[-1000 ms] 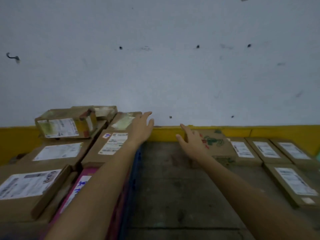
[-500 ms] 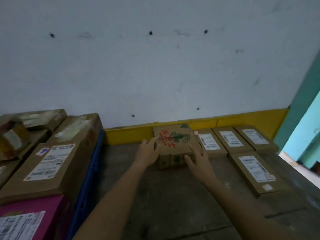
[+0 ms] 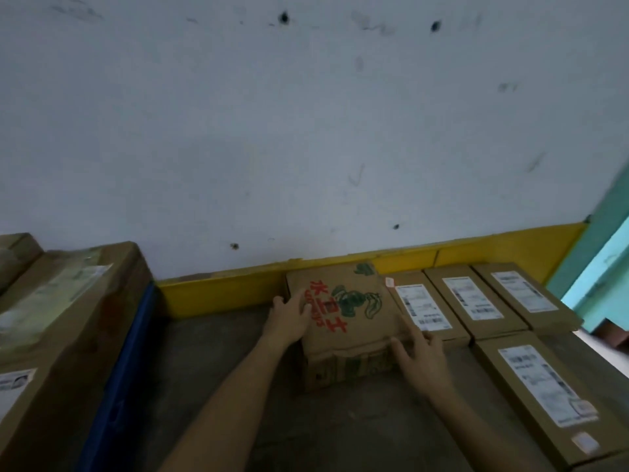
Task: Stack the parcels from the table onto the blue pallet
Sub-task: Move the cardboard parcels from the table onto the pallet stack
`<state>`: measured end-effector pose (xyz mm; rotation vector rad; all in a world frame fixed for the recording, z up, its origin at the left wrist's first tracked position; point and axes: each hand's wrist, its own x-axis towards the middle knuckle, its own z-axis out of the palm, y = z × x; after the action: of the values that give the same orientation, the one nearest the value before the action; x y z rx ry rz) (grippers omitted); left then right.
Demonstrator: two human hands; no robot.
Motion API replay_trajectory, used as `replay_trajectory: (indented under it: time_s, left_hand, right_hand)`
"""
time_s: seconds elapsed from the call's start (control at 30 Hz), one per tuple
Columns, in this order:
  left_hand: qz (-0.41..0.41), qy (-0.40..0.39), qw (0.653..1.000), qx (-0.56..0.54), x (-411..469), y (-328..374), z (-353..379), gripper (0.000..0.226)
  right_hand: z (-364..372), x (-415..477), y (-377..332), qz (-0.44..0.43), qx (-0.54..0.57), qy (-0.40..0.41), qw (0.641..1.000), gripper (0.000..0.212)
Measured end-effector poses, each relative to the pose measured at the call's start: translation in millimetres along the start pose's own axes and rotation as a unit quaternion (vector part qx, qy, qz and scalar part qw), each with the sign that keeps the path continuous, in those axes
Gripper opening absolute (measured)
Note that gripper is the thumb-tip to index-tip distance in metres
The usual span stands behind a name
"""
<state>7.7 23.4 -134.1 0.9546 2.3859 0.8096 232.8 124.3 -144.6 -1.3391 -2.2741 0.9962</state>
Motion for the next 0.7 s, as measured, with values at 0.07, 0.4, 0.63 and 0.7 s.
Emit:
replay_trajectory:
  time_s: [0.07,0.4,0.63,0.7]
  left_hand:
    - [-0.004,-0.014,1.0,-0.024,11.9,-3.7,6.1,0.05]
    - [-0.009,0.004,0.985,-0.175,13.8,-19.8,28.3,0.049]
    - [0.006,0.011,0.982,-0.19,-12.5,-17.2,13.9,0.052]
    - [0.013,0.027,0.982,-0.185,-26.4,-10.0,1.7,0.052]
  right_hand:
    - [4.5,10.7,2.5,0.007,0.01,-0.012,1.0,0.059]
    - [8.5,22.0,1.7,-0.005,0.094,-0.033,0.995,0.049]
    - [-2.6,-4.6,-6.3,-0.03,0.111,-0.041,0.992,0.046]
    - [-9.1,-12.6,-13.5,-0.043,0.122,-0.037,0.991,0.046]
